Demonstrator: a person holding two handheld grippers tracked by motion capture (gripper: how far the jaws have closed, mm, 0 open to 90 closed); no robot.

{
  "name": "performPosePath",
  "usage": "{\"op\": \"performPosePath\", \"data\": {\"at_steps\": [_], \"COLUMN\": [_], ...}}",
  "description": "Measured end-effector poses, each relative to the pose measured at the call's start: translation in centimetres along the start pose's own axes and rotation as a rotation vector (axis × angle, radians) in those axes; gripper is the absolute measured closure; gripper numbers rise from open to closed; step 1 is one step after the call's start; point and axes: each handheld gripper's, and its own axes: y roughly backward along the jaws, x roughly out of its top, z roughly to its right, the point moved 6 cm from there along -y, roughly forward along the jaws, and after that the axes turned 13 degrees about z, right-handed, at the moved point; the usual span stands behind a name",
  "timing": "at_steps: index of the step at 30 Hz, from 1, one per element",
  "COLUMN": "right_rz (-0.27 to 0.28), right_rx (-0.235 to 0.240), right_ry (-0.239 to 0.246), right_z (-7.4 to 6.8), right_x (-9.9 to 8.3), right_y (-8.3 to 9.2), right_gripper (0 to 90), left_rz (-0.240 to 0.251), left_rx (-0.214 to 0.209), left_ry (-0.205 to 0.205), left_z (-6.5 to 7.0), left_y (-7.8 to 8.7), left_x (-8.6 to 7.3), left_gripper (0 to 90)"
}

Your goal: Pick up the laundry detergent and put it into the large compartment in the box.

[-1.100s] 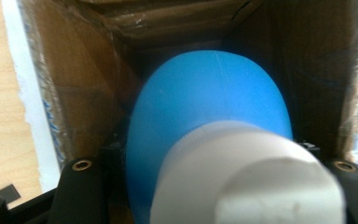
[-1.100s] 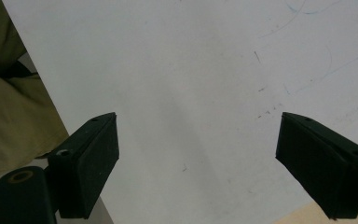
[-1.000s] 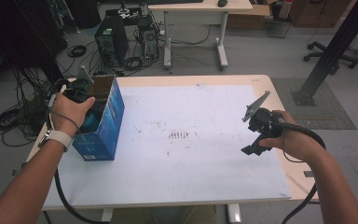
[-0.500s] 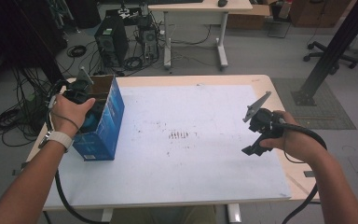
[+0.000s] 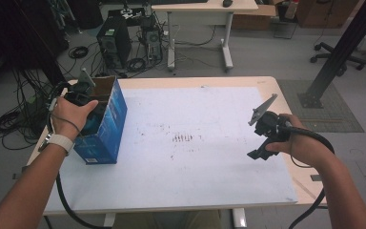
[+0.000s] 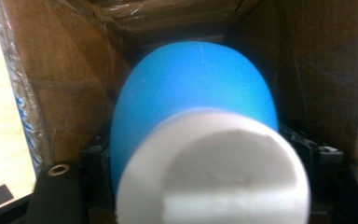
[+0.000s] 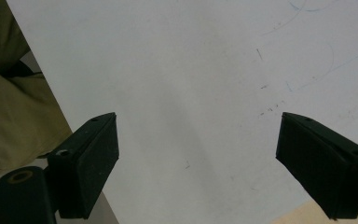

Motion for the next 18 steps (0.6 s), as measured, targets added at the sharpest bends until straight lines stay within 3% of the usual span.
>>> {"op": "performPosePath", "data": {"at_steps": [9, 18], "right_rz": [0.0, 0.0], "right_rx": [-0.001, -0.004], "right_ry": [-0.001, -0.003], "right_z": [-0.1, -0.15], "right_x": [-0.04, -0.14], "right_y": [0.14, 0.26], "right_gripper": [13.1, 13.1], "left_rz": [-0.012, -0.009], "left_rx": [-0.004, -0.038], "left_ry": [0.011, 0.032], "left_z": [-0.02, -0.2], "left_y": [0.15, 0.79], "left_x": [-0.01, 0.11], "left_gripper": [23.6, 23.4]}}
